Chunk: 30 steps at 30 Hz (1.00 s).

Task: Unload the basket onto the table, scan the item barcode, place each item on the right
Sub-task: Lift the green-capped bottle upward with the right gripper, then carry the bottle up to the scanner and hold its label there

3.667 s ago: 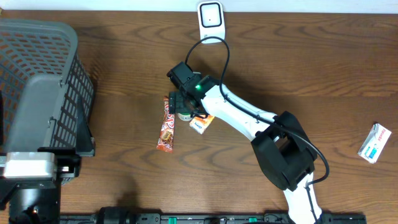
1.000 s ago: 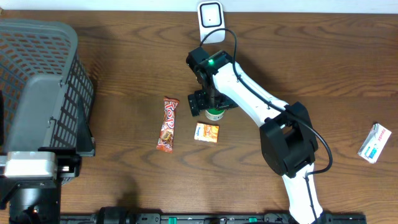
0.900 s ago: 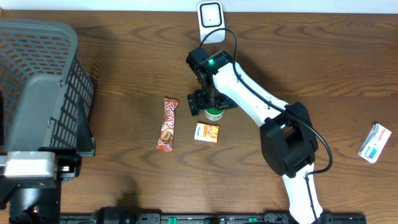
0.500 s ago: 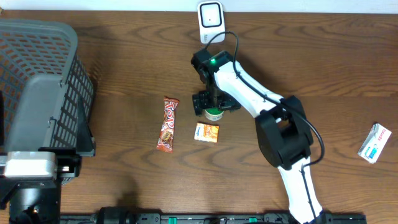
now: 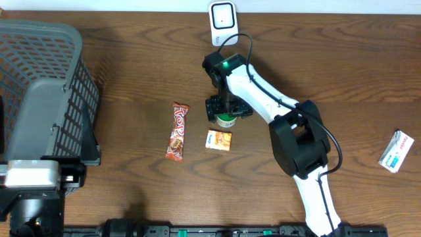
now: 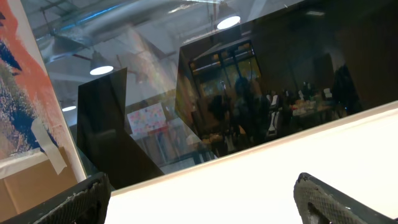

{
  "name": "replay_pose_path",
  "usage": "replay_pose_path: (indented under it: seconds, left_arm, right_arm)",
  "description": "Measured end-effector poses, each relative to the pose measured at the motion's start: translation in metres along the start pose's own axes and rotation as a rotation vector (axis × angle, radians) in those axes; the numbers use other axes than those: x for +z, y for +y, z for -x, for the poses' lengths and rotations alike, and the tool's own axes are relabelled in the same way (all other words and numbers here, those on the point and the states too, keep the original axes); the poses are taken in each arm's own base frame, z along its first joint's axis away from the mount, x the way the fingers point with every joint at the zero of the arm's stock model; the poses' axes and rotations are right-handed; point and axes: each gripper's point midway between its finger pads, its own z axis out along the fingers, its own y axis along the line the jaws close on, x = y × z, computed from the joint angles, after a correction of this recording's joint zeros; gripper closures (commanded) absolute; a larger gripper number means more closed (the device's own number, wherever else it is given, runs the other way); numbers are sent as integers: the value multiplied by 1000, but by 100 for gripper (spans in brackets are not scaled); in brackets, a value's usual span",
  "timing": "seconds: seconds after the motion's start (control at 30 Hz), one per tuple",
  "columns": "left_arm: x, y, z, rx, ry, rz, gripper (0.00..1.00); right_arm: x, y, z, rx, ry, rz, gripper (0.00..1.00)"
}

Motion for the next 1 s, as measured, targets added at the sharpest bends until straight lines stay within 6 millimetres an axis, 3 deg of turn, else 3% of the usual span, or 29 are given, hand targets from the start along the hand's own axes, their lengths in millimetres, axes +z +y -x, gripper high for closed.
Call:
replay_pose_path:
  seconds: [0.13,0.4,0.6,1.0]
  left_arm:
    - [0,0,0,0,0,0,6]
    - [0,0,0,0,0,0,6]
    - [0,0,0,0,0,0,6]
    - [0,0,0,0,0,0,6]
  right_arm:
    - [0,1,-1,0,1,-1,24]
    - [0,4,-3,1,3,-4,20]
    - [1,10,4,6,-33,1,24]
    - [1,12,1,18,-29,-7,42]
